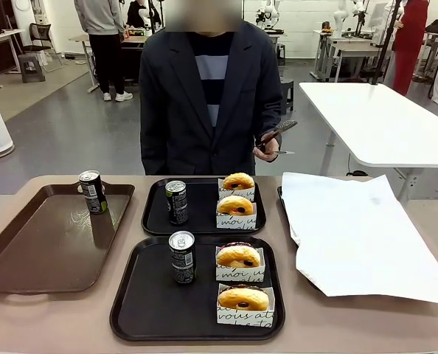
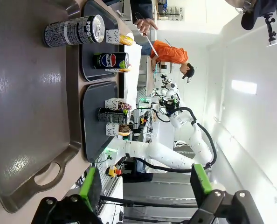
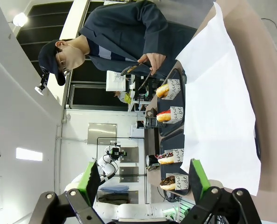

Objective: Set up donuts and drinks on trays.
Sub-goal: Pick up one Pepsi coke from the Handle tray and place it on the Flat Tray without a Pepsi coke.

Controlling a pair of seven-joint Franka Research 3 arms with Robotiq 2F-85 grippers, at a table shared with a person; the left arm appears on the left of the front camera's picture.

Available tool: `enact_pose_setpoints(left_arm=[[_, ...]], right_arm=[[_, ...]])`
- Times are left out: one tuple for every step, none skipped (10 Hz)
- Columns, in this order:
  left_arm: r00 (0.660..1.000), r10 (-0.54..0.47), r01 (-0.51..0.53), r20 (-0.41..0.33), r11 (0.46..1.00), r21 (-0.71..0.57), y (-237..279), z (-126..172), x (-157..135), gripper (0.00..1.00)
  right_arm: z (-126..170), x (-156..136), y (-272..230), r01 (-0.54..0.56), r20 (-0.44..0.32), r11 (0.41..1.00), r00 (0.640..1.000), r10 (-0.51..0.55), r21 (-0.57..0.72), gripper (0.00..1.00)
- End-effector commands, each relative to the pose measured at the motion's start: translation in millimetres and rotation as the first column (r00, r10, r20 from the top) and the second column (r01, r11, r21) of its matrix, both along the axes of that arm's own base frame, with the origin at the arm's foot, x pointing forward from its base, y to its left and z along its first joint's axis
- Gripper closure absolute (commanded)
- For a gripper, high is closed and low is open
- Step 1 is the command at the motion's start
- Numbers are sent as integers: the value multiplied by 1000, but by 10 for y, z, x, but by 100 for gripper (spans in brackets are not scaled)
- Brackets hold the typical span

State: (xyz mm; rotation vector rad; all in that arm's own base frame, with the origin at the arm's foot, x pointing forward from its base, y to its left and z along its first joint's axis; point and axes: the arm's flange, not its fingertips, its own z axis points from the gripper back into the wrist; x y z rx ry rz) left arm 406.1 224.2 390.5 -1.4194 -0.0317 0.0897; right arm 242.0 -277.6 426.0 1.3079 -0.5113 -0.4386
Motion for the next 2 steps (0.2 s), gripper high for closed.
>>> enact_pose_setpoints(left_arm=[[1000,15,-15,-2,1000,-17,6,22,-8,0],[1000,15,-15,-2,1000,-17,6,22,-8,0]], right_arm=[[7,1,2,-5,14,1000,1000,5,-1,0],[7,1,2,-5,14,1000,1000,5,-1,0]])
